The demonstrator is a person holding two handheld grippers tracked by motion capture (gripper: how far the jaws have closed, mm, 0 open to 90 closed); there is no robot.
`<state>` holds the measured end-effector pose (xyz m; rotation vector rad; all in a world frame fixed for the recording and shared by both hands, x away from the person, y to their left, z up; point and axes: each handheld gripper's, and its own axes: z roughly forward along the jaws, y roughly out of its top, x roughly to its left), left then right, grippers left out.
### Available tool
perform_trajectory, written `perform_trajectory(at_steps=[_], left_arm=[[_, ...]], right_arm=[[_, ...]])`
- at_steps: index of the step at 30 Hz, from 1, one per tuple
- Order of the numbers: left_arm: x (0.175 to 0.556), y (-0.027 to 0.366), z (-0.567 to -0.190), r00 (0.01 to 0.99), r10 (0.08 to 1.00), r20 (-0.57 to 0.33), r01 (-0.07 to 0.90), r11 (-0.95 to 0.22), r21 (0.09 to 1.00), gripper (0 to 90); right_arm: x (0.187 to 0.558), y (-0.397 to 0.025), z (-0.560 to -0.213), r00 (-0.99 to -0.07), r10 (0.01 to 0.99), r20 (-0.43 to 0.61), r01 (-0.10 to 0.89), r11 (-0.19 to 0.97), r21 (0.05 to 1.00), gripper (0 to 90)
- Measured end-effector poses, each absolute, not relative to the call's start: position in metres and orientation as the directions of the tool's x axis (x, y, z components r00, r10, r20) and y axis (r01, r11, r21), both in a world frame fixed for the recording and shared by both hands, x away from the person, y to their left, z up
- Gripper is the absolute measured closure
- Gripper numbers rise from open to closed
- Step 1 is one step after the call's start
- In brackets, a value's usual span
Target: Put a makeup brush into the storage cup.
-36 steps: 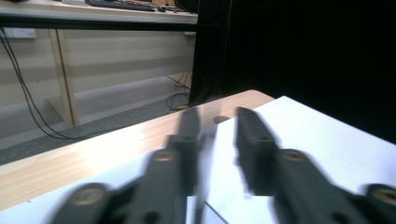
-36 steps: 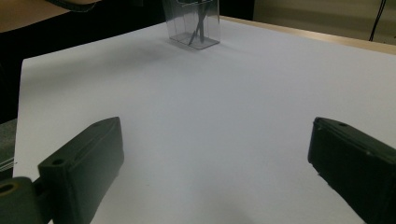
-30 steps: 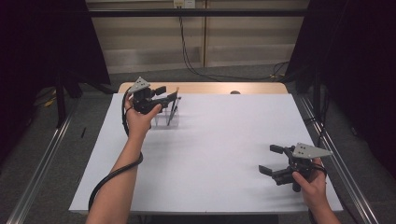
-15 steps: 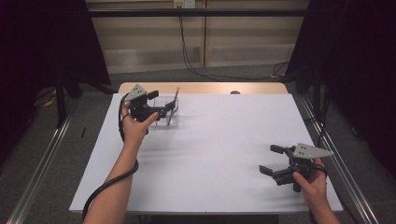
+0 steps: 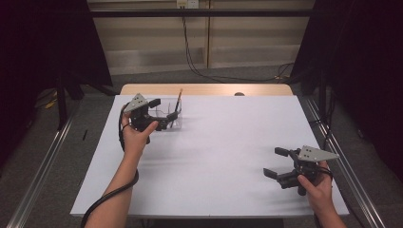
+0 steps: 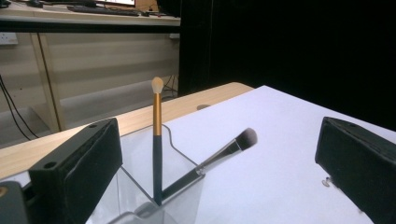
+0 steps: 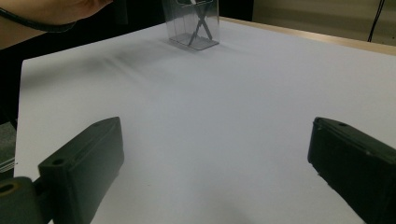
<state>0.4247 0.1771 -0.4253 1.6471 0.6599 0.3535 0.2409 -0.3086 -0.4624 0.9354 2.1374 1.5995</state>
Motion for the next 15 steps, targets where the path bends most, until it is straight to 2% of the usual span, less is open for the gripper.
perform_trajectory(at_steps=[15], left_arm=[[0.41, 0.18, -0.436, 0.808, 0.574, -0.131, 0.222, -0.092, 0.971, 0.0]], right_arm=[[0.241, -0.308, -0.462, -0.739, 0.661, 0.128, 0.313, 0.169, 0.934, 3.2]])
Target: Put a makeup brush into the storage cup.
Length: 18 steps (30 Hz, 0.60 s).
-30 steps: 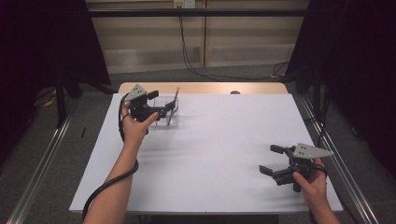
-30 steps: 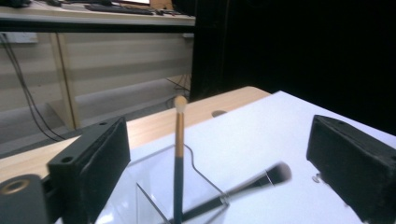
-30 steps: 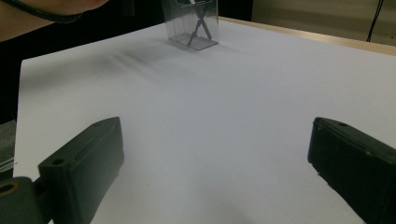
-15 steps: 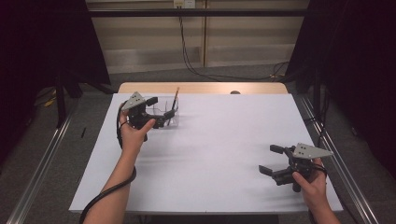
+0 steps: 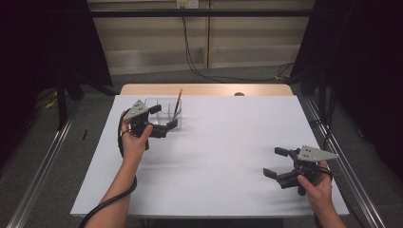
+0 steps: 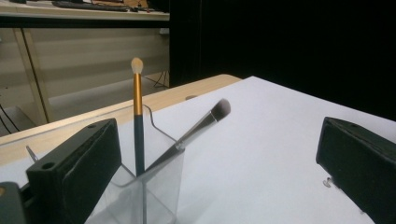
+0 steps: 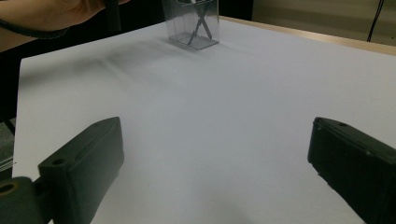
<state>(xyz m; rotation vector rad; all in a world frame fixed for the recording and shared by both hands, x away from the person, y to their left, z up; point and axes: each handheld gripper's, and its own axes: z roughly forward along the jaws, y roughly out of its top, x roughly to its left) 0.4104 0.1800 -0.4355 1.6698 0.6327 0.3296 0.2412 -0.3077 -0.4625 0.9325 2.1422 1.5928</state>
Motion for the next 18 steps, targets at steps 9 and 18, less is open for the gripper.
perform_trajectory(at_steps=[9, 18], left_arm=[[0.403, 0.188, -0.44, 0.815, 0.564, -0.131, 0.225, -0.1, 0.969, 0.0], [0.398, 0.192, -0.441, 0.822, 0.553, -0.133, 0.23, -0.109, 0.967, 0.0]], right_arm=[[0.241, -0.307, -0.462, -0.74, 0.661, 0.128, 0.311, 0.168, 0.935, 3.2], [0.242, -0.306, -0.462, -0.738, 0.663, 0.127, 0.315, 0.171, 0.934, 3.2]])
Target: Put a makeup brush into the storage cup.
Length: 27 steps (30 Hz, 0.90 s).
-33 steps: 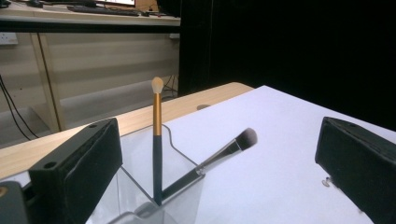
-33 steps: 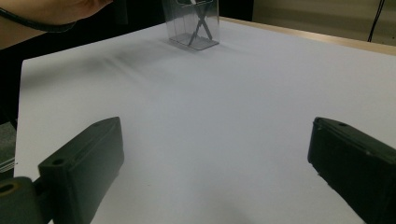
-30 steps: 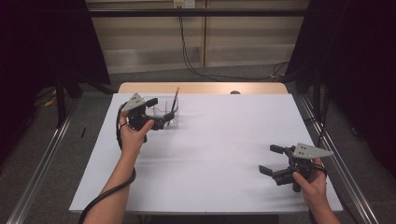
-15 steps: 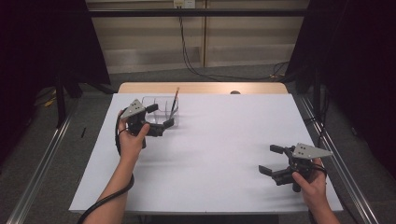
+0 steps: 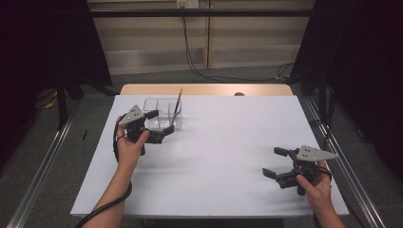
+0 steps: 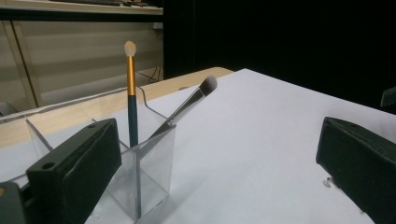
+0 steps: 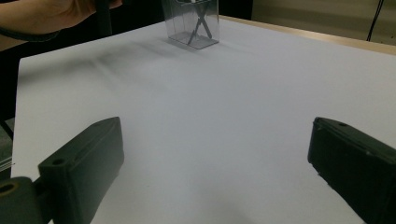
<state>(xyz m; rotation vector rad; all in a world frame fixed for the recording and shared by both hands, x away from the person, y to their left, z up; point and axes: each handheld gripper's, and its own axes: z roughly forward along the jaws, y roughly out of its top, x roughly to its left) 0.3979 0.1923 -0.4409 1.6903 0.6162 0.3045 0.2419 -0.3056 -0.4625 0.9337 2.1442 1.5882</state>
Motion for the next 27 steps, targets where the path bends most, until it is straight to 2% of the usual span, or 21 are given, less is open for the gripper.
perform_trajectory(at_steps=[27], left_arm=[[0.368, 0.202, -0.447, 0.846, 0.518, -0.129, 0.233, -0.14, 0.962, 0.1]], right_arm=[[0.242, -0.302, -0.463, -0.744, 0.656, 0.126, 0.315, 0.177, 0.932, 3.2]])
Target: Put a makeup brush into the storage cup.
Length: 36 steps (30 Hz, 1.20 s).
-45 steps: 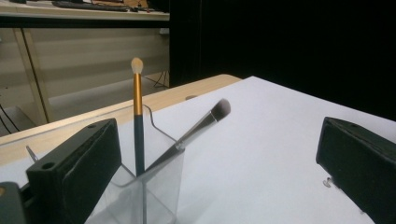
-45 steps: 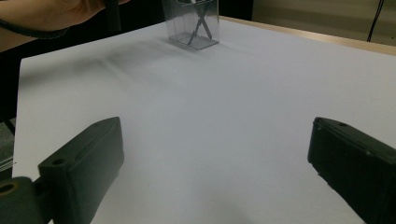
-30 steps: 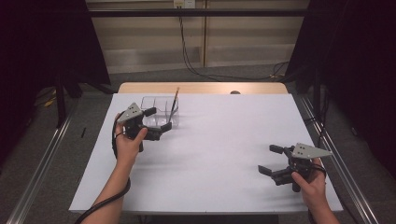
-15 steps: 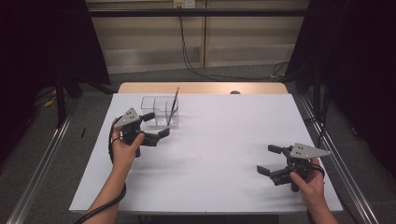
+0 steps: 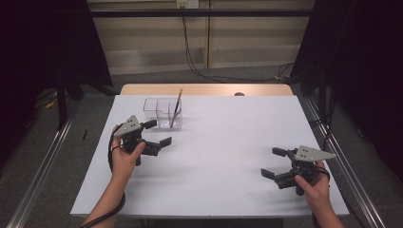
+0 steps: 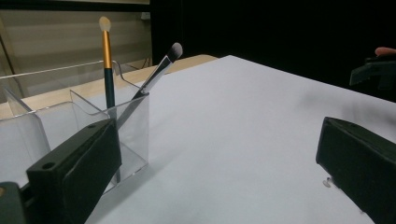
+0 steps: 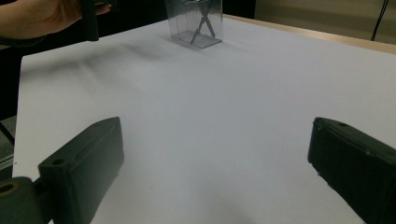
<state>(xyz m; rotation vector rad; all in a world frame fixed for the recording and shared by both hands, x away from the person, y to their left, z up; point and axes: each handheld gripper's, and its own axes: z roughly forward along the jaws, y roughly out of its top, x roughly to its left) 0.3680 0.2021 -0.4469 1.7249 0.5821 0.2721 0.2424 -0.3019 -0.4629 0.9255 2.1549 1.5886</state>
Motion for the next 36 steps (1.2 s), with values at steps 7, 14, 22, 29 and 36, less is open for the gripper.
perform_trajectory(at_steps=[7, 14, 22, 29, 36], left_arm=[[0.363, 0.208, -0.448, 0.847, 0.515, -0.132, 0.234, -0.138, 0.962, 0.1], [0.358, 0.213, -0.449, 0.847, 0.515, -0.13, 0.237, -0.148, 0.96, 0.1], [0.352, 0.219, -0.449, 0.852, 0.506, -0.136, 0.242, -0.15, 0.959, 0.1], [0.348, 0.226, -0.451, 0.844, 0.52, -0.135, 0.245, -0.149, 0.958, 0.1], [0.343, 0.232, -0.452, 0.84, 0.528, -0.125, 0.241, -0.156, 0.958, 0.1]], right_arm=[[0.242, -0.303, -0.463, -0.743, 0.658, 0.127, 0.315, 0.176, 0.932, 3.2], [0.242, -0.304, -0.462, -0.742, 0.658, 0.124, 0.312, 0.175, 0.934, 3.2], [0.242, -0.303, -0.462, -0.743, 0.658, 0.123, 0.311, 0.176, 0.934, 3.2], [0.242, -0.303, -0.461, -0.746, 0.654, 0.124, 0.309, 0.176, 0.935, 3.2], [0.242, -0.304, -0.461, -0.746, 0.655, 0.12, 0.305, 0.177, 0.936, 3.2]])
